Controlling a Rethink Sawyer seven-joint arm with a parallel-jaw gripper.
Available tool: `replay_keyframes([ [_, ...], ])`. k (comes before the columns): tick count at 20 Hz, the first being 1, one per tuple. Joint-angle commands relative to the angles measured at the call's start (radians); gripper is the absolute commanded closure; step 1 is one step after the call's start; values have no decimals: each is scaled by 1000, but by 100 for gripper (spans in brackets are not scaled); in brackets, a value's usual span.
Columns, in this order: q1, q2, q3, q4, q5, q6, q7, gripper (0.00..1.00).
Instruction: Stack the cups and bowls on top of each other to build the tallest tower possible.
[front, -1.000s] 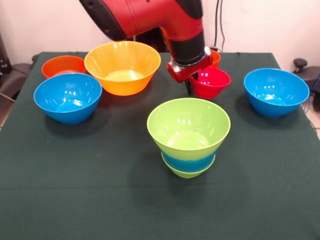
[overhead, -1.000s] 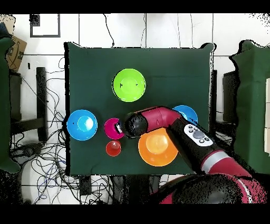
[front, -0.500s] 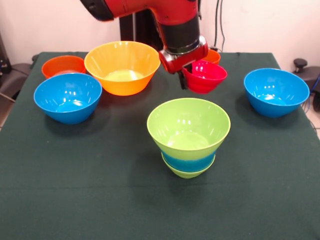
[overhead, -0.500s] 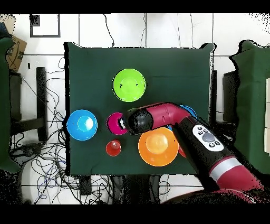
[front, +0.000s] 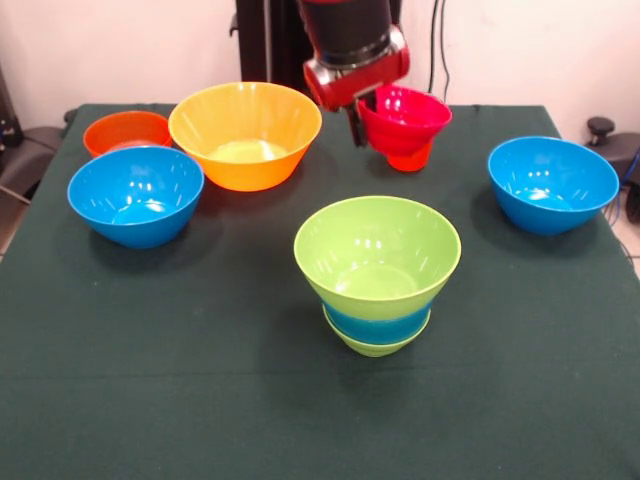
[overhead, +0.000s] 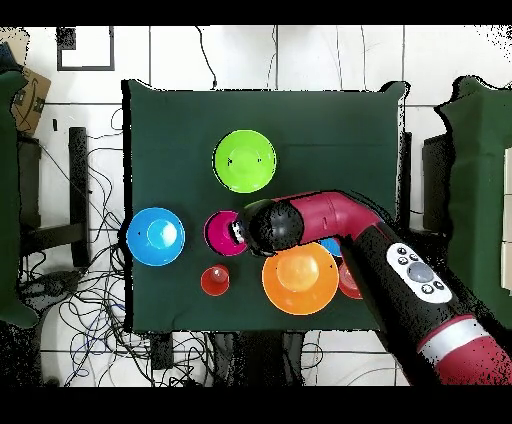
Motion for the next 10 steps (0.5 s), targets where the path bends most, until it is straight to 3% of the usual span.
replay_keyframes([
  [1,-41,-106,92,48,48,152,-173,100],
  [10,-115,-104,138,-6,37,153,-190,100],
])
